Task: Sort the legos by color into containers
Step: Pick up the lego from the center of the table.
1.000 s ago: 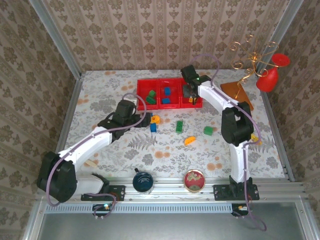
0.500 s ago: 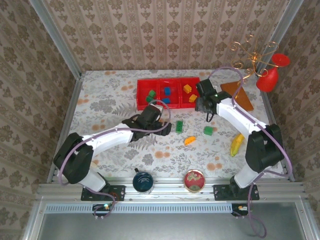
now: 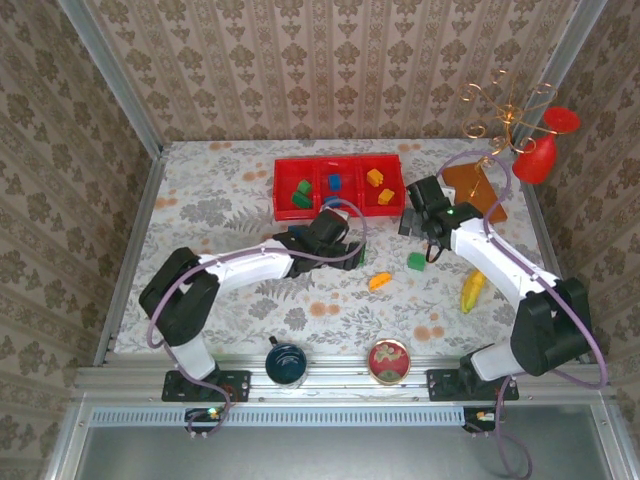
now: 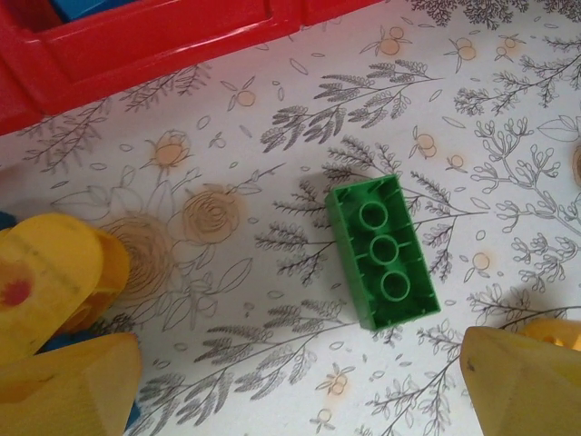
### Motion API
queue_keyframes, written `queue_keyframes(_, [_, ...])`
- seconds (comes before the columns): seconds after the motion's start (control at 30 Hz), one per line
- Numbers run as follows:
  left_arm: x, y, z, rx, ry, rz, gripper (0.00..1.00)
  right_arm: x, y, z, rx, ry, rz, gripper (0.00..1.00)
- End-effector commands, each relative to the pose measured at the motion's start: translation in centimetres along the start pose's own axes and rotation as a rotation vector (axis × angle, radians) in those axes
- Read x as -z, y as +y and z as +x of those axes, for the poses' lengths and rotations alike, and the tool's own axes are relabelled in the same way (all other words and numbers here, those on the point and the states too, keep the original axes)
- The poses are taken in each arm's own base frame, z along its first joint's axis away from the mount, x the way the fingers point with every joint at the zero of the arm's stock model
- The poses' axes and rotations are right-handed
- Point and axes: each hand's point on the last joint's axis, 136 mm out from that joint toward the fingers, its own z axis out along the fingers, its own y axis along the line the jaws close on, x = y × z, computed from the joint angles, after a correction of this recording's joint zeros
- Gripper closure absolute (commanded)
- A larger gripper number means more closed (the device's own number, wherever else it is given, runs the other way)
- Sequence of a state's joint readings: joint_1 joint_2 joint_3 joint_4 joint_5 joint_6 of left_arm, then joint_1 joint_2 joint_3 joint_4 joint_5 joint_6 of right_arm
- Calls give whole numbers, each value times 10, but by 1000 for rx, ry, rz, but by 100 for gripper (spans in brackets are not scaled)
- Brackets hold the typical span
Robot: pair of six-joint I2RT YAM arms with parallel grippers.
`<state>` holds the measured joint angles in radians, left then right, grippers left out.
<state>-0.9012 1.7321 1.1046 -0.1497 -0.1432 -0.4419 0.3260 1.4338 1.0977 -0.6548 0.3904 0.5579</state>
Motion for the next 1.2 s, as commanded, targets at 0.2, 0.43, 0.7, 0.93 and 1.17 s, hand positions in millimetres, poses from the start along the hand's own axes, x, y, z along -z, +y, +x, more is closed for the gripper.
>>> queue_keyframes(0.2, [-20,-21,-3,-25,44,15,10,4,-14,-1,-47,-38,42,0])
queue_keyframes(0.43, [-41,-32,1,-62,101,25,17,12,-19,-3,-71,-68,34,0])
queue_keyframes(0.7, [-58,-35,12,-112,179,1,24,14,-20,-2,-84,-82,25,0])
queue_keyframes(0.93, [-69,-38,18,-138,235,-9,32,15,-20,-3,-92,-94,15,0])
queue_keyframes(1.17, [-76,-41,26,-145,273,-8,46,15,-18,-5,-89,-98,12,0])
